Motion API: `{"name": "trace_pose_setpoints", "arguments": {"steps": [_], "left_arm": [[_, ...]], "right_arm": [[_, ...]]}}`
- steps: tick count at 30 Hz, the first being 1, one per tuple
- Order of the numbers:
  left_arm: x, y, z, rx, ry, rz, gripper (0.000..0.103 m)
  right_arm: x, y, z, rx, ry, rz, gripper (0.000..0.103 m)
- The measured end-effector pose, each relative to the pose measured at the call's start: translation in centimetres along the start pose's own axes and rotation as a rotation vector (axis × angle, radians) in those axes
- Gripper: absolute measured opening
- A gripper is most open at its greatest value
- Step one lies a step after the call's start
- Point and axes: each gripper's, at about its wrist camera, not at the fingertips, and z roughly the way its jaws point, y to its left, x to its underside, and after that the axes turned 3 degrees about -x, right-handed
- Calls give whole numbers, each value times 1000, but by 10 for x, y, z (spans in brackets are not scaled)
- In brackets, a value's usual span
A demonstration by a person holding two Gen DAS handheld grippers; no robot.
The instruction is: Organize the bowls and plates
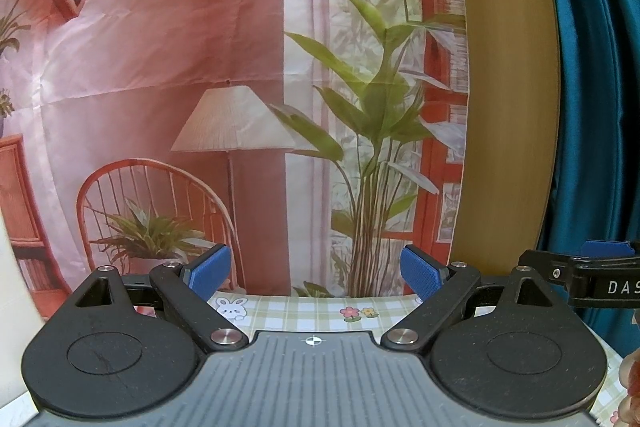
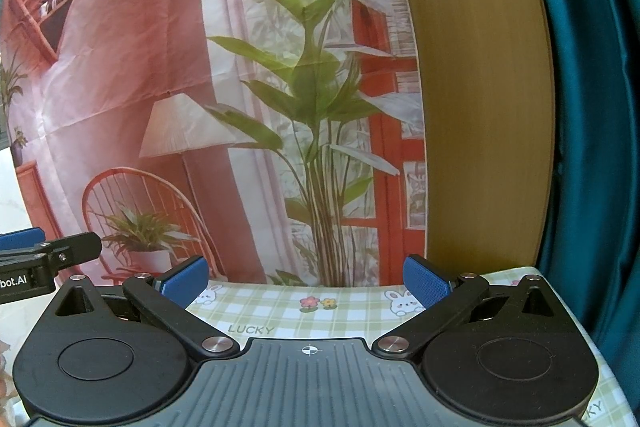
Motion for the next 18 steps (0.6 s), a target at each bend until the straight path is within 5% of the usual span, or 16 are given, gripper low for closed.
{"name": "trace_pose_setpoints", "arguments": {"steps": [18], "left_arm": [[-1,3,-1,-15,11,-15,93]], "right_arm": [[2,2,0,37,1,-48,103]]}}
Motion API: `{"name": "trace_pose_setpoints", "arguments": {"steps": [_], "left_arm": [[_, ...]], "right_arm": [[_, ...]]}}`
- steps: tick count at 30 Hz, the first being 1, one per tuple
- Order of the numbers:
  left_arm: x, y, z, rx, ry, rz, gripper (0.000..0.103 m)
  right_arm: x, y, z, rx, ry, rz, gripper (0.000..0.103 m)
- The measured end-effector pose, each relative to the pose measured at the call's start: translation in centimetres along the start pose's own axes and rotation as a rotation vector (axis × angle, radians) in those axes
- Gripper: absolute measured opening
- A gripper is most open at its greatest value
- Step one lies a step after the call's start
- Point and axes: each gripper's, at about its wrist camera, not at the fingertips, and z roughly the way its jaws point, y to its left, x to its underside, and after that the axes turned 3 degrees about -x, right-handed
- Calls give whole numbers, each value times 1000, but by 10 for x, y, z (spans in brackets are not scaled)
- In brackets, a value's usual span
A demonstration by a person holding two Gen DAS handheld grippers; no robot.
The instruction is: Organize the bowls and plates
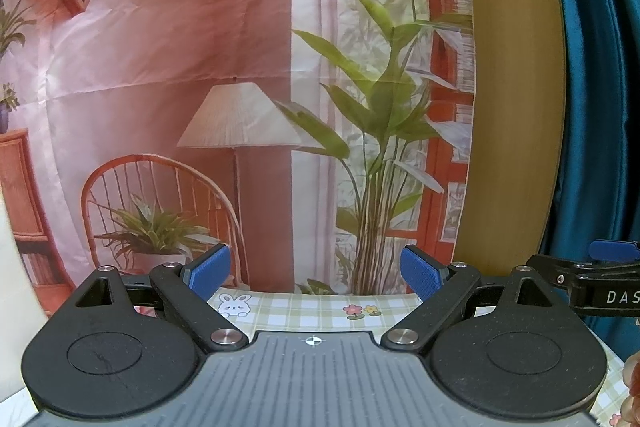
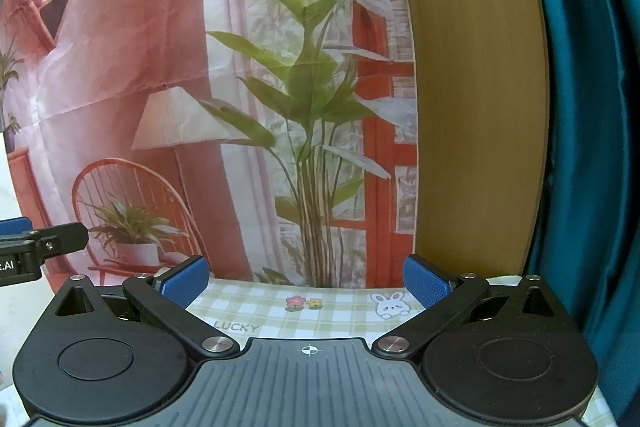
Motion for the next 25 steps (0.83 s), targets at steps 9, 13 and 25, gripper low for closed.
{"name": "trace_pose_setpoints", "arguments": {"steps": [9,13,25], "left_arm": [[0,1,2,-1,6,-4,93],[0,2,2,-3,10,-8,93],[1,3,4,-10,18,-12,93]], "right_arm": [[0,1,0,20,0,-23,103],[0,1,0,20,1,-23,103],[1,0,1,22,7,-26,103]]}}
